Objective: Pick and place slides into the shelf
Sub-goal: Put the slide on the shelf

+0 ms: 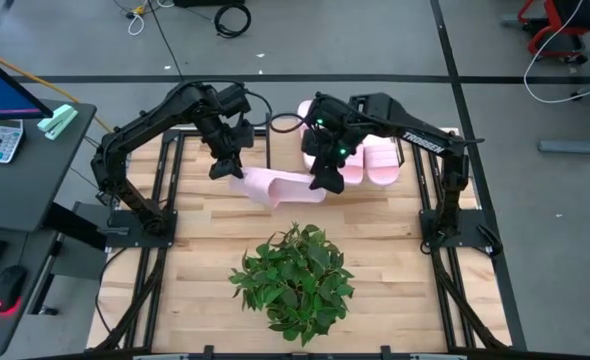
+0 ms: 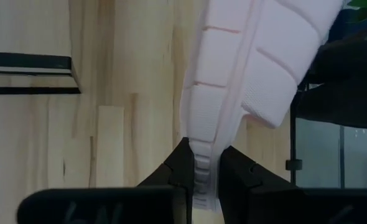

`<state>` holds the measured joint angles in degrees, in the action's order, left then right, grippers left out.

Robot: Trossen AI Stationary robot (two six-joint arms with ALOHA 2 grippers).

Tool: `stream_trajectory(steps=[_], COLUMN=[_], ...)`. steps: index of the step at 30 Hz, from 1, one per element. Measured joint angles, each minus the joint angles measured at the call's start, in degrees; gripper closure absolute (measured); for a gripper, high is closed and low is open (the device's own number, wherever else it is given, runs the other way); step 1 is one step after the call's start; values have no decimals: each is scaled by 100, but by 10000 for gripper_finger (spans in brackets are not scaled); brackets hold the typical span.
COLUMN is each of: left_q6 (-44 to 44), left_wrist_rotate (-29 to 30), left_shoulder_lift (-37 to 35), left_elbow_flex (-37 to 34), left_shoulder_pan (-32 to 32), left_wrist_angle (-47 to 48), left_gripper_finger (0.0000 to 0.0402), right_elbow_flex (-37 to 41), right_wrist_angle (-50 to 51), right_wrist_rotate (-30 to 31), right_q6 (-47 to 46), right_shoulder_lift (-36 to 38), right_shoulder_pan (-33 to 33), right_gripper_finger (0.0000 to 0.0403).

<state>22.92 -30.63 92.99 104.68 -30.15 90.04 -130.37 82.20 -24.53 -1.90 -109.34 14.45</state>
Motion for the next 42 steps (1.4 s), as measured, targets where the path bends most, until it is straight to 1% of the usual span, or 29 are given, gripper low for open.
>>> stream_trajectory(steps=[5, 8, 11, 18, 21, 23, 30, 31, 33, 37, 42], left_q6=[6, 9, 13, 15, 15, 13, -21, -22, -26, -155, -217], left_wrist_rotate=[-1, -2, 0, 0, 0, 0, 16, 26, 85, 531, 641], left_shoulder_lift=[0, 0, -2, -2, -2, -2, -2, -2, -2, -2, -19], left_elbow_flex=[2, 2, 2, 2, 2, 2, 2, 2, 2, 2, 4], left_shoulder_pan=[0, 0, 0, 0, 0, 0, 4, 4, 2, 7, 7], left_wrist_angle=[-7, -7, -4, -4, -4, -4, 27, 33, 23, -13, -31], left_gripper_finger=[354, 350, 354, 353, 350, 353, 353, 350, 346, 342, 325], right_elbow_flex=[0, 0, 0, 0, 1, 45, 345, 382, 430, 468, 468], right_wrist_angle=[52, 56, 56, 54, 51, 22, -48, -63, -107, -175, -171], right_wrist_rotate=[-2, 28, 87, 852, 969, 962, 835, 835, 826, 867, 859], right_q6=[-104, -106, -110, -222, -346, -405, -458, -457, -441, -417, -383], right_shoulder_lift=[0, 0, 0, 0, 0, 2, 0, -2, 0, -4, -4], right_shoulder_pan=[-85, -141, -211, -307, -298, -301, -299, -301, -312, -333, -330], right_gripper_finger=[135, 136, 139, 153, 174, 198, 318, 324, 324, 325, 325])
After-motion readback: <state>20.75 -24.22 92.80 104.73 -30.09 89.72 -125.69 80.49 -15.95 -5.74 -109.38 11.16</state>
